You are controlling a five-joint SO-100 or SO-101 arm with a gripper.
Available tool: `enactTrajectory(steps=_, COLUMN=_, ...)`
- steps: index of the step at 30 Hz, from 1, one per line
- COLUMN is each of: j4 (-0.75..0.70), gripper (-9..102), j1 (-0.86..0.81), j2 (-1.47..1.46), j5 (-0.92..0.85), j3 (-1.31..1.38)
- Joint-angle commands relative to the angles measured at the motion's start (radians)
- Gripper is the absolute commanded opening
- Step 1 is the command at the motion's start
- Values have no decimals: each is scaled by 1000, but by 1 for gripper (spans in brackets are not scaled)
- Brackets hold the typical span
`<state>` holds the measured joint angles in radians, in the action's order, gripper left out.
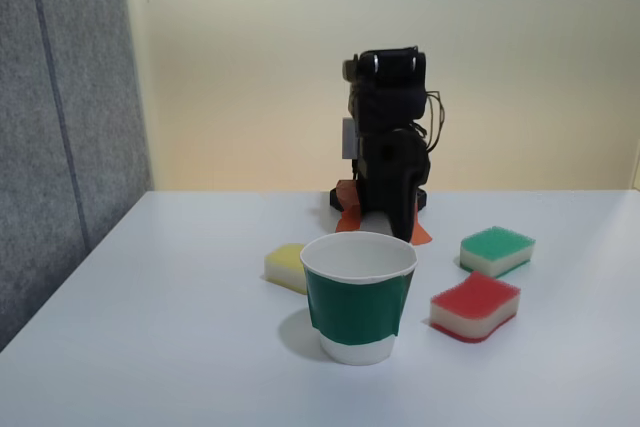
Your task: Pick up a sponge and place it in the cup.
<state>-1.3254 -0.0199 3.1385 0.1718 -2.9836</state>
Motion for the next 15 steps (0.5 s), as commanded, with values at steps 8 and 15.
enactTrajectory(steps=8, j4=17, gripper=0, j1=25, j2=-465, j5=-74, j3=437)
enactTrajectory(steps=15, j4=41, gripper=0, j1=89, j2=-746, j5=-107, j3=687)
